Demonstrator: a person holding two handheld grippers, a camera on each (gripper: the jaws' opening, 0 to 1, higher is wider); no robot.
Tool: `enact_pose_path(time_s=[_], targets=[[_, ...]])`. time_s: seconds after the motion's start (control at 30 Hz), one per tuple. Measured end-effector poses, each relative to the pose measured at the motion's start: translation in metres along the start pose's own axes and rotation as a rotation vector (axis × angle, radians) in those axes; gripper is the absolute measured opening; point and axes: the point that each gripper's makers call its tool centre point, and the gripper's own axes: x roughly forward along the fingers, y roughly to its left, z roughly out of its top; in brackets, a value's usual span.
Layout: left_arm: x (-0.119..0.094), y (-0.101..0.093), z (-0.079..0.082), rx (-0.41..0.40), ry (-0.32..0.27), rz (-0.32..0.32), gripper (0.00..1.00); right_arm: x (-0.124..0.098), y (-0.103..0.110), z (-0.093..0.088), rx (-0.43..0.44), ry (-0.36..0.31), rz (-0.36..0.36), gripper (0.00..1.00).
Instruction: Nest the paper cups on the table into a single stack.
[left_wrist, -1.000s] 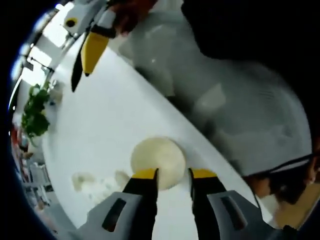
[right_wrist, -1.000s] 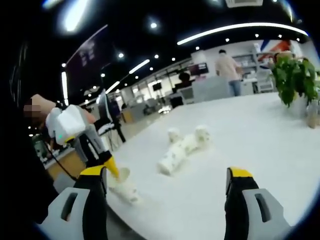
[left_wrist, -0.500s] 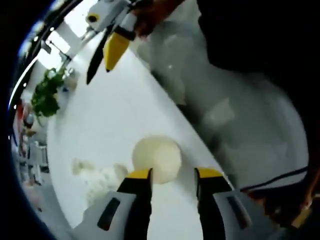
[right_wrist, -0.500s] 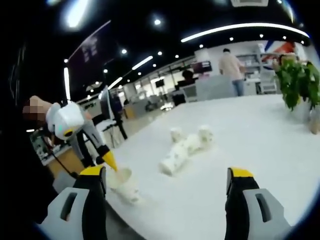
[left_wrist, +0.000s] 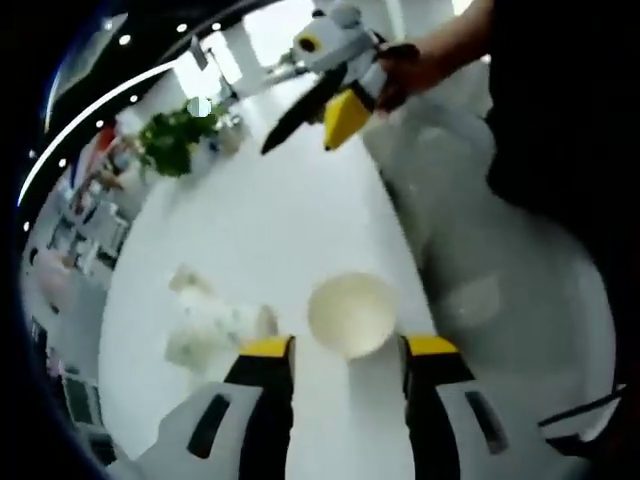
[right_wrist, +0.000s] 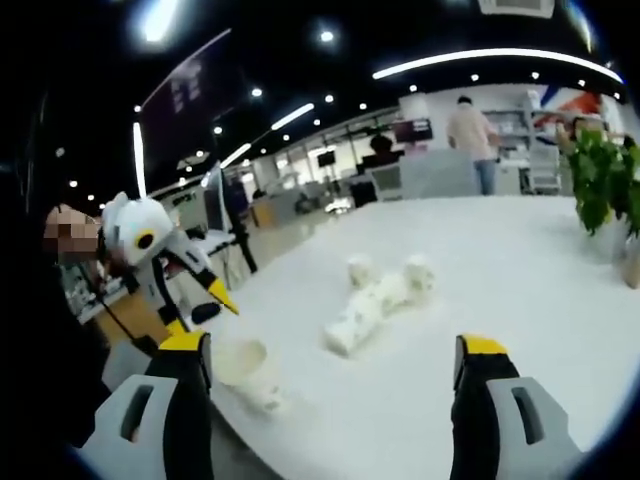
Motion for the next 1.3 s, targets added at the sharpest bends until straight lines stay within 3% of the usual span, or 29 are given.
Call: enact_pose_path(time_s=[0.17,0.37,0.43,0.63,0.9,1.0,1.3], targets=[[-0.01,0.019,0.008,-0.187,-0.11,0.092,0.52,0.002,0.003,0.005,0.003,-0.012,0.002,1.0],[-0.021,0.029,0.01,-0.325,-0.208,0.156,0.59,0.003,0.005,0.01,-0.007,-0.007,-0.002,1.0],[-0.024,0.03,0.005,-0.337,-0.213,0.177,0.61,0.003,0.005,0.011,-0.006,-0.005,-0.003,1.0],[-0.033,0.035,0.008,-0.502,-0.358,0.239,0.68,0.003,0.007,0.009,-0.002,0.007,-0.007,1.0],[-0.041,0.032,-0.004,-0.542,-0.406,0.276,0.7,0.005,0.007,0.012,0.034,0.004,-0.017,1.0],[-0.043,0.038,-0.018,-0.557,-0.36,0.324,0.78,0.006,0.009,0.013,0.022,0.01,-0.017,1.0],[-0.057,0.047,-0.041,-0.612,-0.353,0.39,0.87,0.005,0.01,0.014,0.003,0.025,-0.019,1.0]])
